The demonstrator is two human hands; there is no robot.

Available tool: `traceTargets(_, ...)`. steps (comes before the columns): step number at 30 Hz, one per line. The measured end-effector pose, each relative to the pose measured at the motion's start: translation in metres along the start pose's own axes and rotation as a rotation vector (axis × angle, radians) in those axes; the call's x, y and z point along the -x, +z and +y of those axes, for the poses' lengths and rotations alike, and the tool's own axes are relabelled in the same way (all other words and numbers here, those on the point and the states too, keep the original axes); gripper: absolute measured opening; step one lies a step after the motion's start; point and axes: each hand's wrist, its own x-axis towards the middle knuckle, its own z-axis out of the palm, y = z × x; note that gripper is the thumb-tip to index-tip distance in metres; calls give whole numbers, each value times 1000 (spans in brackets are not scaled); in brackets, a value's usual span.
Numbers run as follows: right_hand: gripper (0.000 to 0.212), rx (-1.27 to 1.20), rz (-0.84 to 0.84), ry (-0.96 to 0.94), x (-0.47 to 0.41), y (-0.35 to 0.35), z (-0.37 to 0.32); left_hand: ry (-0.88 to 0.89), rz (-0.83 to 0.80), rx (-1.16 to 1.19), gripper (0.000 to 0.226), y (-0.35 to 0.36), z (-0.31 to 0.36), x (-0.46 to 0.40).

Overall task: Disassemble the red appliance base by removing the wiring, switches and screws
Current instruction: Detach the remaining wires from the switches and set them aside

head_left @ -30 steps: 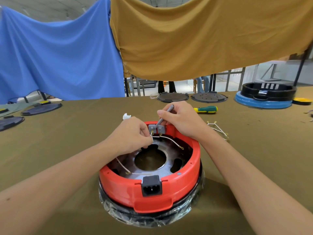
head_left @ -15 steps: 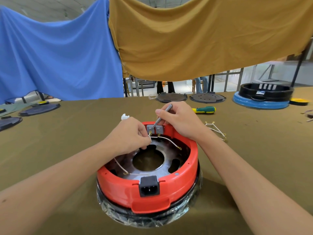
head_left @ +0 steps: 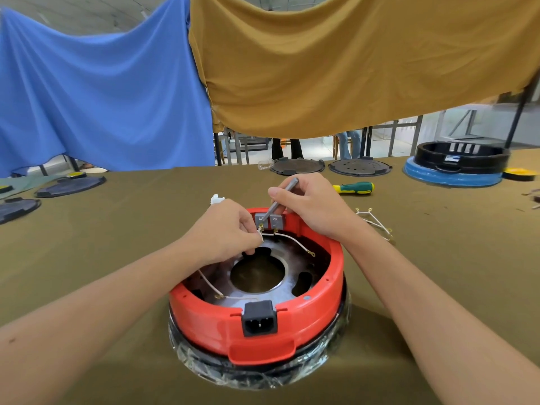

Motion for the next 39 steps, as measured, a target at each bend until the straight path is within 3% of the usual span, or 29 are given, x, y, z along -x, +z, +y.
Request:
traceTargets(16, 20, 126, 16, -47, 3, 0, -4, -2, -12, 22, 15, 0, -2, -2)
traceTargets(39, 22, 61, -19, -15, 0, 0, 2, 12, -17, 25, 15, 1, -2, -1)
